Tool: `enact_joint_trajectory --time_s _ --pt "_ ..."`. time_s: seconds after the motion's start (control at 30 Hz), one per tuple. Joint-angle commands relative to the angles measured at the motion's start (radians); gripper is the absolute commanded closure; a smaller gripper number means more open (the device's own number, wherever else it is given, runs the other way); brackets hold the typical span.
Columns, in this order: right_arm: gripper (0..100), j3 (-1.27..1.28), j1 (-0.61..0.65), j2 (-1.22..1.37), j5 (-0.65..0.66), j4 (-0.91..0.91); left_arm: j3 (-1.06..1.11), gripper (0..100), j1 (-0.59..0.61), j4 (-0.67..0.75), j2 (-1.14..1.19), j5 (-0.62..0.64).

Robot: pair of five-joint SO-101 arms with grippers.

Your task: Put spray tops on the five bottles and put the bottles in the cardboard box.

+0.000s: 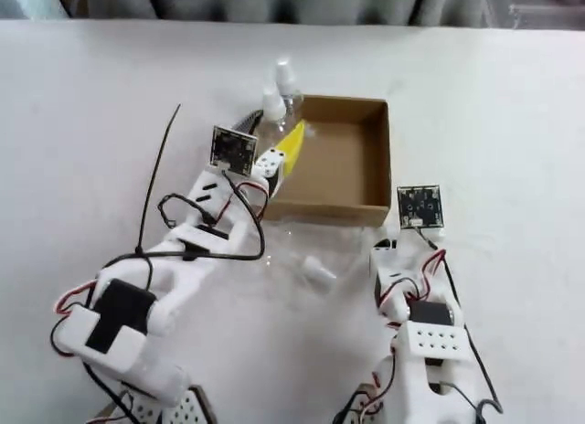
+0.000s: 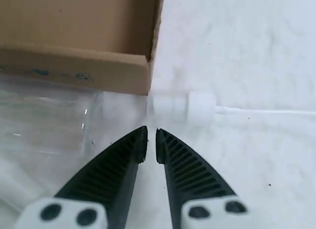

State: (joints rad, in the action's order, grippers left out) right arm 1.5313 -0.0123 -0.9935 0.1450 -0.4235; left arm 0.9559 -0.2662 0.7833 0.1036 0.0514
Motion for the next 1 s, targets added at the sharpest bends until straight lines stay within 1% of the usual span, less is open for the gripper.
enact_joint_trajectory --time_s 0.0,0.73,0.97 --pt "98.2 -0.008 0.008 -0.013 0.009 0.015 -0.058 98 0.018 0.028 -0.002 -0.006" --pt "98.2 0.003 0.005 -0.021 0.003 0.019 -0.055 98 0.03 0.021 0.001 -0.005" --pt "98.2 0.005 0.008 -0.021 0.003 0.018 -0.077 98 0.059 0.021 0.013 -0.003"
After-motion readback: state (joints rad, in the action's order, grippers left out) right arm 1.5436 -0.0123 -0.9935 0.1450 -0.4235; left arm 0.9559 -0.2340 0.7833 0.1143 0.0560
